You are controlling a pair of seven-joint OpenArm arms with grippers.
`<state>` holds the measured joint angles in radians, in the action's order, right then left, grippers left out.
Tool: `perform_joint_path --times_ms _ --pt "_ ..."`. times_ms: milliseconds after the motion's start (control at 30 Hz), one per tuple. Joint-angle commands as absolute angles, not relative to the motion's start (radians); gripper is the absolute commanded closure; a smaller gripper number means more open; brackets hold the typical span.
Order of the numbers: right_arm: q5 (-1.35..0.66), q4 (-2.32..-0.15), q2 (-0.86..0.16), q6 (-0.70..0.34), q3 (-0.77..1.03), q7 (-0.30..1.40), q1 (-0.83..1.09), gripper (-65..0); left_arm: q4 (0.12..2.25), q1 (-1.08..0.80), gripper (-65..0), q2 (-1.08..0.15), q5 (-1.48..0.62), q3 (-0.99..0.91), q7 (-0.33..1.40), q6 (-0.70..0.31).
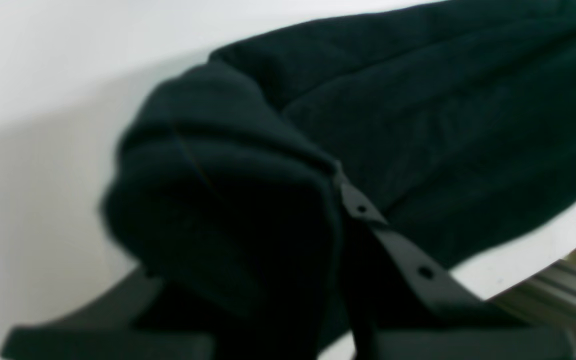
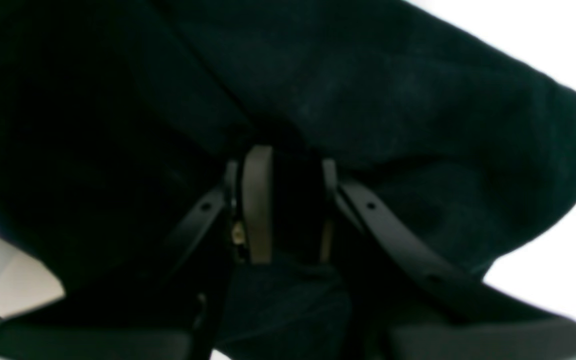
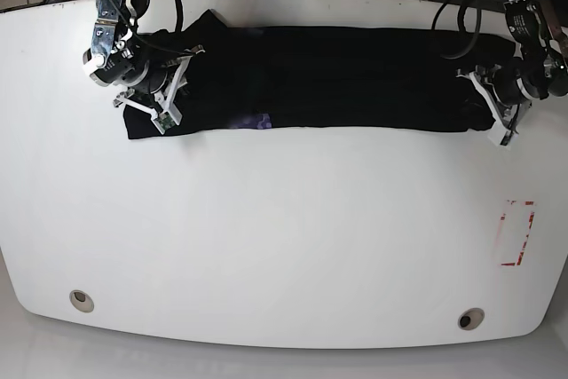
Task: Layout the t-shirt on the table in an organized manner, then fold the t-shirt properly
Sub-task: 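Fold the grasped end with the left gripper toward the shirt's middle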
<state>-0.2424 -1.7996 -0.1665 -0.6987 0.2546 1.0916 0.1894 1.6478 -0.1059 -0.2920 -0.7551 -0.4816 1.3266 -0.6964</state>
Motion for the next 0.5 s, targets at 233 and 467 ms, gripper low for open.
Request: perform_joint_path --times_ms 233,467 --pt "-0.255 -1.816 -0.177 -0.698 0.257 1.073 0.180 -12.4 1.848 -0.087 -5.7 -0.260 -0.782 -0.298 1.353 -0.698" --pt "-0.255 -1.816 -0.177 -0.698 0.259 1.073 0.180 -12.4 1.847 -0.042 -6.0 -0.177 -0.779 -0.182 1.354 -0.698"
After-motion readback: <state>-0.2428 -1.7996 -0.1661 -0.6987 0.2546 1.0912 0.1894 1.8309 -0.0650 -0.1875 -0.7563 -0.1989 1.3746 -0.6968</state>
